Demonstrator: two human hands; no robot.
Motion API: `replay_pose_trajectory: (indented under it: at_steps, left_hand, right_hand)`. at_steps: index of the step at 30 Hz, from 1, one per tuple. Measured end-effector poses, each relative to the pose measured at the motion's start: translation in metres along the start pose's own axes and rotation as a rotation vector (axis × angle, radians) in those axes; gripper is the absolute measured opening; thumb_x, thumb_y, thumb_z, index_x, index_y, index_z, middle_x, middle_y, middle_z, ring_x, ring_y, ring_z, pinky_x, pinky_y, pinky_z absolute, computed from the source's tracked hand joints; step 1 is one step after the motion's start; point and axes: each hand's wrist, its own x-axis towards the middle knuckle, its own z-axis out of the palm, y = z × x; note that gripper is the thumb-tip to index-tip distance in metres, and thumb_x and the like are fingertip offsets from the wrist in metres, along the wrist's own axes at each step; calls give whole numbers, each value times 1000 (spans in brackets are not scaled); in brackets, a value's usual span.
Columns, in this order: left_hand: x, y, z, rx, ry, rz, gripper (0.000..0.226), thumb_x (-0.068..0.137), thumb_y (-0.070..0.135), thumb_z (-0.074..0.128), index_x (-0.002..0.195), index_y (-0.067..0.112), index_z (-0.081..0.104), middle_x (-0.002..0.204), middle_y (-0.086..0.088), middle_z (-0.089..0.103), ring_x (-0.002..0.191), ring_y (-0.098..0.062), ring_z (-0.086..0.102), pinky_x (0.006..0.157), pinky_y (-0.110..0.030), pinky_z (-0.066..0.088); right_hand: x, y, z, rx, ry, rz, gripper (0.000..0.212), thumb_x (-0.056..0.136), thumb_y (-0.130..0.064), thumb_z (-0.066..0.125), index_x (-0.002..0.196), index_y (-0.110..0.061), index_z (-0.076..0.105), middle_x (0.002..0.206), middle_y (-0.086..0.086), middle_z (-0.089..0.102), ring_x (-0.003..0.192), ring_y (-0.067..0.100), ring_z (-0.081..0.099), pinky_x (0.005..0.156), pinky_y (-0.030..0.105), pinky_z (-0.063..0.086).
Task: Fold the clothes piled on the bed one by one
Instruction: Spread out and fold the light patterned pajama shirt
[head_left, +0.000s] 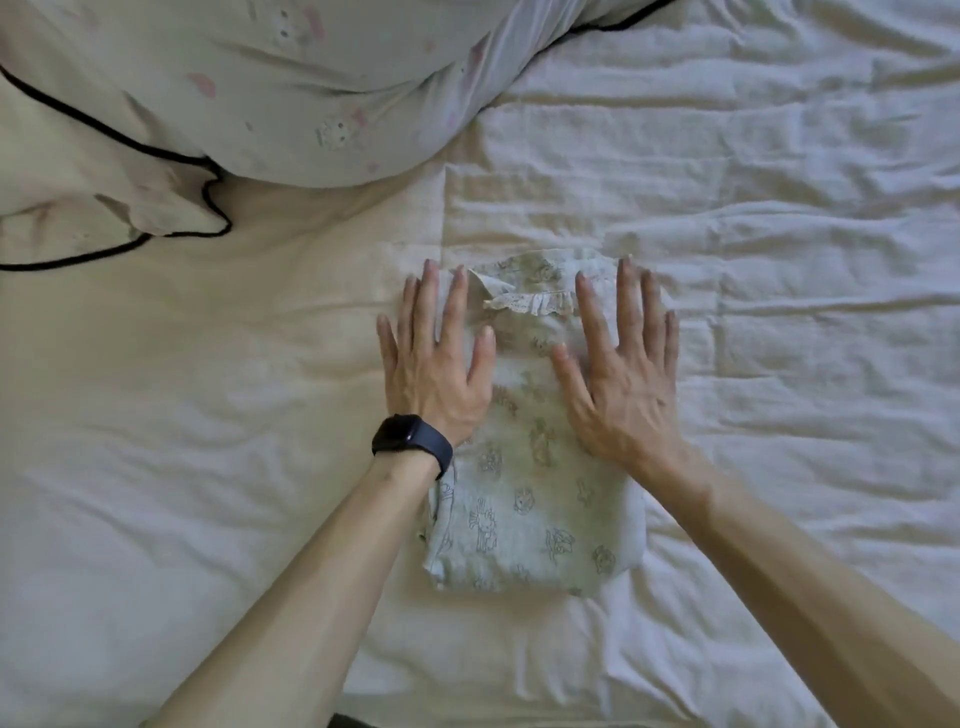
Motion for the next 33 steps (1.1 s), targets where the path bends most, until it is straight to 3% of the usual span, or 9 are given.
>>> replay_pose_trajectory:
  at_steps: [6,9,11,13,15,20,23,29,33]
  left_hand:
    - [-145,4,12,69,-214,-185,69,102,51,37,160,25,9,168,-1,3,155,-23,6,122,-54,10]
    - [-179,-7,0,-72,-135,-501,70,98,55,45,154,15,35,152,-14,39,135,-32,42,106,-48,41]
    - [-194,-6,-6,-203,-137,-592,64,90,61,53,134,15,53,121,-5,57,109,-25,57,83,-37,51]
    - [-197,-4,-13,-503,-183,-807,55,85,63,63,119,20,57,99,8,63,88,-13,63,65,-26,47]
    - [-194,-6,-18,-730,-216,-999,45,84,59,70,108,23,59,92,10,67,81,-9,65,57,-22,42]
    - [-186,-7,-23,-958,-236,-991,17,90,44,71,90,37,57,92,17,64,77,-3,61,58,-20,41]
    - [-195,-3,-21,-1239,-197,-1079,27,89,23,76,112,19,62,116,-1,68,87,-8,71,62,-23,55]
    - [-240,12,-1,-1090,-147,-1172,29,94,16,70,120,13,58,115,-8,69,99,-26,67,90,-46,57]
    - [-269,13,-1,-951,-255,-1095,33,97,30,65,125,22,50,108,8,58,91,-20,66,82,-47,61]
  right_hand:
    - [-68,-17,10,-84,-254,33,63,105,-57,18,163,-38,-1,170,1,-21,155,19,-21,125,46,-12]
    - [-118,-14,-1,398,-130,420,71,96,-67,39,158,-37,23,166,-3,19,152,9,19,122,26,16]
    - [-156,-13,-10,667,-144,659,59,84,-76,53,132,-43,49,137,-9,57,121,0,56,98,16,44]
    - [-177,-8,-15,878,-262,793,52,81,-71,68,116,-34,61,111,3,71,93,15,69,76,30,54]
    - [-178,-1,-19,960,-345,850,45,85,-56,75,114,-22,68,108,15,72,93,35,70,81,51,57]
    - [-165,12,-30,710,-327,749,30,90,-44,74,96,-15,67,92,8,72,87,30,70,82,50,58]
    - [-168,19,-33,736,-229,782,22,95,-36,71,93,-15,65,95,13,70,92,35,69,85,54,58]
    - [-213,21,-27,942,-189,966,22,97,-35,70,102,-17,58,101,8,67,86,21,72,64,30,62]
    - [-249,34,-32,902,-248,962,32,98,-35,68,112,-8,57,96,9,68,76,16,67,72,33,56]
